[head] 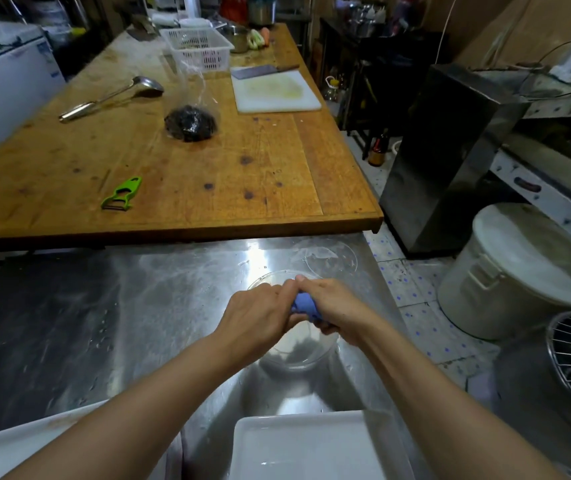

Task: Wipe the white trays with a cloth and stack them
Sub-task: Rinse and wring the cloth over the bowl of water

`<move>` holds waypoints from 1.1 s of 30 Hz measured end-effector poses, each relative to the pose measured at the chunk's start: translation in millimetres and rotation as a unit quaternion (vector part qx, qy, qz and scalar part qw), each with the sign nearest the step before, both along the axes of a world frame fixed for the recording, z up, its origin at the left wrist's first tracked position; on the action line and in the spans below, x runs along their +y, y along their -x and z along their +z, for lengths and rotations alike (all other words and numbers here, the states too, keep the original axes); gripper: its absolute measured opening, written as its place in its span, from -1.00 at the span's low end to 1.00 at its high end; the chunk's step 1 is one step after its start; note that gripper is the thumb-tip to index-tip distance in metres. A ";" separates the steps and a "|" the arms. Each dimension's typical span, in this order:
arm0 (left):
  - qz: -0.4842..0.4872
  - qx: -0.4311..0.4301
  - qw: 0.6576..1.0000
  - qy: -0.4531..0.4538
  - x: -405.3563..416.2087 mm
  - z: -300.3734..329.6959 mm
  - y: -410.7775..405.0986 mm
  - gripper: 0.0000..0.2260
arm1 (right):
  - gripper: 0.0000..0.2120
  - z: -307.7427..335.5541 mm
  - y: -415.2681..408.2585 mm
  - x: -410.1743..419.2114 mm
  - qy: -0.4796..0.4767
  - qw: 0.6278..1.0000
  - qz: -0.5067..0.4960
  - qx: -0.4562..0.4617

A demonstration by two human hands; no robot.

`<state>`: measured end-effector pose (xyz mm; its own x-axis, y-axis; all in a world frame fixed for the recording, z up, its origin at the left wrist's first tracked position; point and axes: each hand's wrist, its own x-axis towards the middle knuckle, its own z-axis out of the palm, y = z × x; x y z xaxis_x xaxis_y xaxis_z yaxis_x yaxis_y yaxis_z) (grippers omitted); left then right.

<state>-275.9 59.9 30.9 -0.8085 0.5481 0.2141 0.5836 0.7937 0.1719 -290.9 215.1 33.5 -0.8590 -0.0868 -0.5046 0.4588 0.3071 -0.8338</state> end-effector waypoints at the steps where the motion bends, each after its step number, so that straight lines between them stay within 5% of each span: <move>1: 0.036 -0.034 0.999 -0.008 2.0 -4.4 1.9 -0.65 | -0.62 -1.8 0.8 -2.5 -0.019 0.999 -0.014 0.038; 3: 0.073 -0.131 0.987 -0.064 7.8 -7.3 5.9 -0.66 | -0.64 -7.5 2.5 -6.0 -0.045 0.993 -0.050 0.098; 6: 0.069 -0.302 0.925 -0.219 12.4 -2.4 14.9 -0.66 | -0.63 -15.4 5.3 -11.0 -0.043 0.981 -0.095 0.162; 11: 0.185 -0.525 0.718 -0.419 8.9 -10.7 19.4 -0.57 | -0.66 -29.6 12.4 -24.3 -0.091 0.962 -0.087 0.244; 16: 0.281 -0.622 0.576 -0.450 11.8 -13.7 23.5 -0.56 | -0.67 -42.8 17.7 -29.9 -0.136 0.948 -0.055 0.282; 21: 0.322 -0.669 0.471 -0.477 15.8 -15.0 24.1 -0.56 | -0.61 -50.2 20.0 -31.5 -0.157 0.942 -0.063 0.289; 24: 0.325 -0.681 0.441 -0.485 15.9 -18.2 24.7 -0.54 | -0.61 -51.9 18.2 -32.9 -0.150 0.940 -0.066 0.298; 27: 0.309 -0.682 0.447 -0.489 12.8 -20.3 24.2 -0.58 | -0.65 -49.6 18.5 -31.3 -0.140 0.945 -0.064 0.290; 31: 0.278 -0.682 0.482 -0.475 6.0 -11.1 24.8 -0.73 | -0.76 -37.7 13.8 -24.4 -0.148 0.954 -0.024 0.261; 33: 0.274 -0.646 0.541 -0.463 4.8 -4.5 26.6 -0.78 | -0.75 -28.5 8.7 -21.9 -0.107 0.966 -0.017 0.233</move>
